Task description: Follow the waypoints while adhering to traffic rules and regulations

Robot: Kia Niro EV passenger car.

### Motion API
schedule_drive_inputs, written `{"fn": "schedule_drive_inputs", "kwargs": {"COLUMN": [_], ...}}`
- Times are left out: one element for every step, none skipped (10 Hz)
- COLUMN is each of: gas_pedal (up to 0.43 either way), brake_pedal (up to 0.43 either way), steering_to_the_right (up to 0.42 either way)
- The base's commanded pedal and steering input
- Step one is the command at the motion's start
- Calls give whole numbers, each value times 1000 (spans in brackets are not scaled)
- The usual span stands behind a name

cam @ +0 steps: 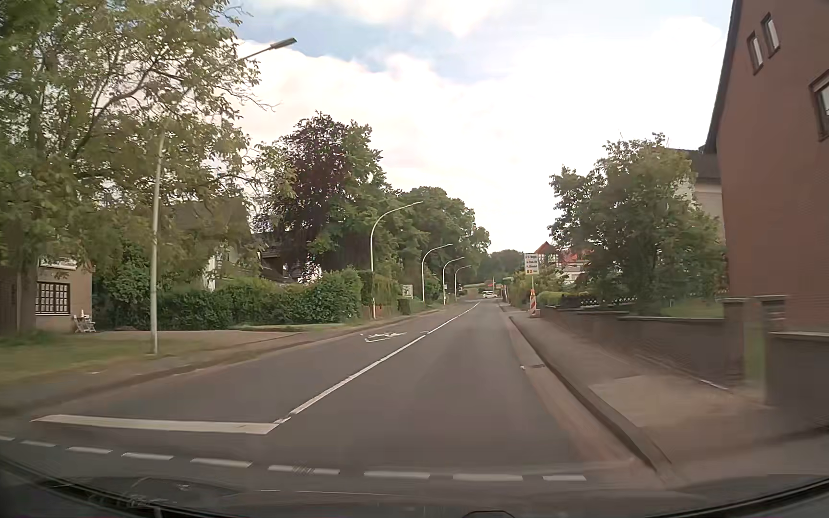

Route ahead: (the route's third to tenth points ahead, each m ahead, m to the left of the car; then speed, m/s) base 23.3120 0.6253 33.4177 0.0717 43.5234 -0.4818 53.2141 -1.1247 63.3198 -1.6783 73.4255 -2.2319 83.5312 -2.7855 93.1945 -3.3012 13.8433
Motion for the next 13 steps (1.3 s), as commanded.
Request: {"fn": "schedule_drive_inputs", "kwargs": {"gas_pedal": [220,209,189,177,169,157,157,157,157,157,157,157,157], "brake_pedal": [0,0,0,0,0,0,0,0,0,0,0,0,0], "steering_to_the_right": [17,18,18,18,17,17,17,17,16,15,14,11,10]}}
